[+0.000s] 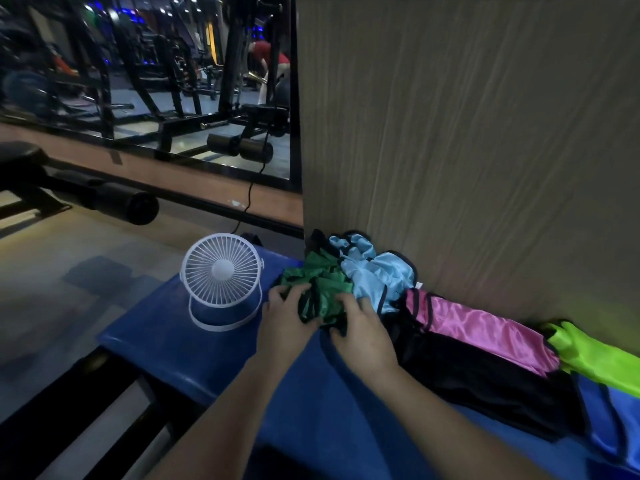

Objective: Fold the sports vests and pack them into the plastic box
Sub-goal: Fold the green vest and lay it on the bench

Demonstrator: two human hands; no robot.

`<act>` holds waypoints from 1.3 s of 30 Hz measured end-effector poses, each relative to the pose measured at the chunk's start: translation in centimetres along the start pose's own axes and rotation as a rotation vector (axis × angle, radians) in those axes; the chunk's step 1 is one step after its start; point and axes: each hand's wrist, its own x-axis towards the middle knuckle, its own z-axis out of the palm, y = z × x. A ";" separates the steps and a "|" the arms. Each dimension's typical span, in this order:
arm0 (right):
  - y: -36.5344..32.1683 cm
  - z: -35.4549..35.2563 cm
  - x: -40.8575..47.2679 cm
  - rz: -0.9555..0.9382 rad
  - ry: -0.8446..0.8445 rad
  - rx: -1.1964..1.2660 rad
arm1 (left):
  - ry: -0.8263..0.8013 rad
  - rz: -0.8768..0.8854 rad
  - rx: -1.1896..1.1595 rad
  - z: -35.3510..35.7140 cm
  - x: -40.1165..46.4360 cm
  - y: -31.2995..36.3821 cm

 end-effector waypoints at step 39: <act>-2.6 -15.0 -20.2 -0.117 0.183 0.340 | -0.185 0.430 -0.371 -13.6 -18.1 16.7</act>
